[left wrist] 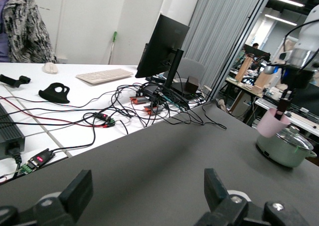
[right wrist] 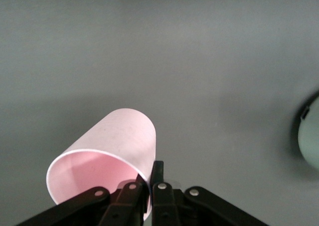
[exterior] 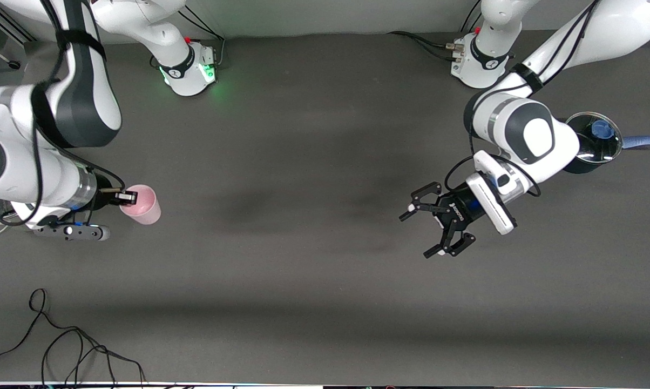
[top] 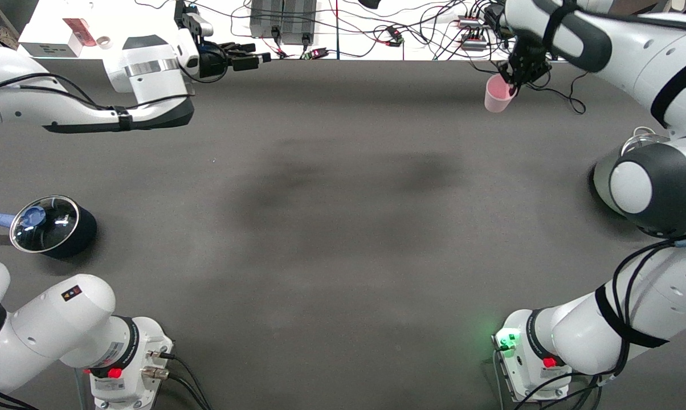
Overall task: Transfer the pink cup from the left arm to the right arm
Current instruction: 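Open the left gripper and withdraw it while the right gripper carries the cup, then lower the cup with the right gripper while the left gripper returns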
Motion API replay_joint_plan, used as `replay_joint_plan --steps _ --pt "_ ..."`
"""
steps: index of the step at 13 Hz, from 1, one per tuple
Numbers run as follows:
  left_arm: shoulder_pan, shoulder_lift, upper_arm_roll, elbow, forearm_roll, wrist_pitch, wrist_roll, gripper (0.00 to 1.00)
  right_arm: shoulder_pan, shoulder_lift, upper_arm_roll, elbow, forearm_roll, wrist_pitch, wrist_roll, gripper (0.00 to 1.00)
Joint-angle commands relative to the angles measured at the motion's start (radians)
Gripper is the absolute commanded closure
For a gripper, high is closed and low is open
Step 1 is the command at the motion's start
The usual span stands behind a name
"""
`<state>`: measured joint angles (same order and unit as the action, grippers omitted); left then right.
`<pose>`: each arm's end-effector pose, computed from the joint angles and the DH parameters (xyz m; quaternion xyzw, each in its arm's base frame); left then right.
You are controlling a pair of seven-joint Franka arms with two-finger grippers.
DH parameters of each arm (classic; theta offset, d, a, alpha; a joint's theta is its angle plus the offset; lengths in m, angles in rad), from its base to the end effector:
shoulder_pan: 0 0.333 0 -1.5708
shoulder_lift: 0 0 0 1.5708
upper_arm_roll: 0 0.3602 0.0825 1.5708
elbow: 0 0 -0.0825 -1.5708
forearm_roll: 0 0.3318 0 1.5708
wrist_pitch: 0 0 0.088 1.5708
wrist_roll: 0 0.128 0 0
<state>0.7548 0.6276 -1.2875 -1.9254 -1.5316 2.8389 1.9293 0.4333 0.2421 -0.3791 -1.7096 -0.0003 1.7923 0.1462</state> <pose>0.5961 -0.1626 0.4355 0.7455 -0.2682 0.4620 0.3986 0.5672 0.0500 0.4847 0.9955 -0.0439 -0.0662 0.0517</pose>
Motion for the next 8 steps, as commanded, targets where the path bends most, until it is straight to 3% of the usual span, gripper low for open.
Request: replay_joint_plan --steps 1,5,8 --pt "0.087 -0.023 -0.001 -0.072 0.112 -0.113 -0.051 0.01 0.015 -0.076 -0.026 -0.241 -0.029 0.232 -0.049 1.00" --pt "0.196 -0.055 0.051 -0.086 0.510 -0.376 -0.402 0.01 0.010 -0.047 -0.063 -0.341 -0.011 0.352 -0.131 1.00" --pt "0.342 -0.072 0.051 -0.070 0.755 -0.611 -0.591 0.01 0.011 0.031 -0.063 -0.337 0.087 0.357 -0.135 1.00"
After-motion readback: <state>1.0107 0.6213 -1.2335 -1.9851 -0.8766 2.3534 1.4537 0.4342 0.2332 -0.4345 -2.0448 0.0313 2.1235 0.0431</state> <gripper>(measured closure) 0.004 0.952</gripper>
